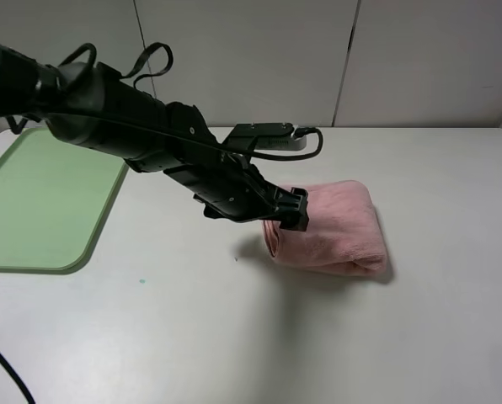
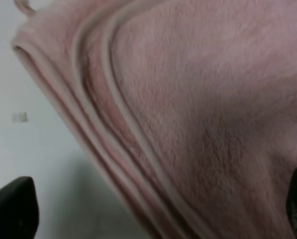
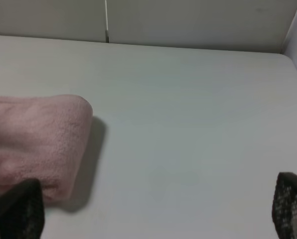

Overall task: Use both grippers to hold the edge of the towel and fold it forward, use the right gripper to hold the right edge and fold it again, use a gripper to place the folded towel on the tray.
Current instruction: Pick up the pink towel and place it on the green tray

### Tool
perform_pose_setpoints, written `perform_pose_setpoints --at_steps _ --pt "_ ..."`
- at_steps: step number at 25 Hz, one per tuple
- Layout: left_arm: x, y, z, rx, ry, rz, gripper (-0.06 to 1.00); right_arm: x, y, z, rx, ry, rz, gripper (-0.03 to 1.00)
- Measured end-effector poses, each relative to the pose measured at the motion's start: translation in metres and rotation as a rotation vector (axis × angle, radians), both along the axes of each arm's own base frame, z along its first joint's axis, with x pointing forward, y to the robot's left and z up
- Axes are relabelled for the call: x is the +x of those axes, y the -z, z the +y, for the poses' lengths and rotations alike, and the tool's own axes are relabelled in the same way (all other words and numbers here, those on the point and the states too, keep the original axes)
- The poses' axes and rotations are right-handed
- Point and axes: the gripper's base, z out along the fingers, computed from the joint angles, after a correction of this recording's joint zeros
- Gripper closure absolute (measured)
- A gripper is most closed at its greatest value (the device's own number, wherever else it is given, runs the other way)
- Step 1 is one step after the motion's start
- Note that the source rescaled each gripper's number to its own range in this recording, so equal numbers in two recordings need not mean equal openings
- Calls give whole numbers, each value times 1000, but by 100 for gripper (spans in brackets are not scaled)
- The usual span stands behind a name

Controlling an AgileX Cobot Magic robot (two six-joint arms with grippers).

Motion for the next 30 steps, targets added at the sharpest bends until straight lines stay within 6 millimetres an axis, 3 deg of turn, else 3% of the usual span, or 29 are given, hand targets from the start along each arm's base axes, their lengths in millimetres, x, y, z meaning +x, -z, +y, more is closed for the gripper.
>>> perform_pose_setpoints --at_steps 11,21,30 --pt "12 33 -13 21 -10 43 -5 0 0 0 3 1 0 -3" --pt "27 37 -29 0 4 34 -5 0 0 0 3 1 0 -3" --pt "33 42 -52 -33 25 35 3 0 0 0 3 1 -2 -3"
